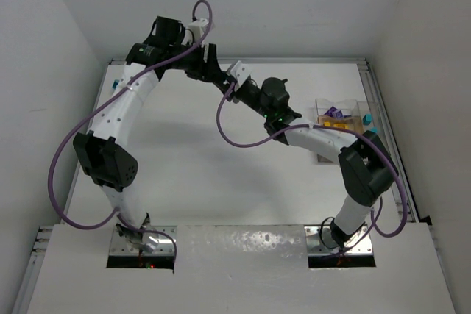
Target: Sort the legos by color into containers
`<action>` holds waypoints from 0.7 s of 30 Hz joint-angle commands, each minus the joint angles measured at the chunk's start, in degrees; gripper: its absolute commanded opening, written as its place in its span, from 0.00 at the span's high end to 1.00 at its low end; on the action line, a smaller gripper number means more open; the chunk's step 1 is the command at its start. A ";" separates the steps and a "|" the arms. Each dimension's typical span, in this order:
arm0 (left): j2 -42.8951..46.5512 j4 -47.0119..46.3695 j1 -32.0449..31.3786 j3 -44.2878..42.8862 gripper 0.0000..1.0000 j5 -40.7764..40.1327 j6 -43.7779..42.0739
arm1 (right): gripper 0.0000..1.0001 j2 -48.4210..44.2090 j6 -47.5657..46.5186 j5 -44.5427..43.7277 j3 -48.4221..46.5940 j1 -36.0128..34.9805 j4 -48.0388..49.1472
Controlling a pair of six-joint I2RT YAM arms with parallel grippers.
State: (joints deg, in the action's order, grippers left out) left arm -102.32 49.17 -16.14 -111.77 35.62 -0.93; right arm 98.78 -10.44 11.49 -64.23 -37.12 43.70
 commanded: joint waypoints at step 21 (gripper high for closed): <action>0.54 -3.54 -0.21 -9.20 0.00 -55.27 -13.74 | 1.00 0.98 35.82 -47.43 -23.24 30.07 -79.38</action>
State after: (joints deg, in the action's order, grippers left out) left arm -102.39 48.42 -16.14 -123.61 -2.00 -7.81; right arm 100.16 11.05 -23.51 -88.49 -14.87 -14.31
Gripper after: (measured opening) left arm 0.999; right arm 0.354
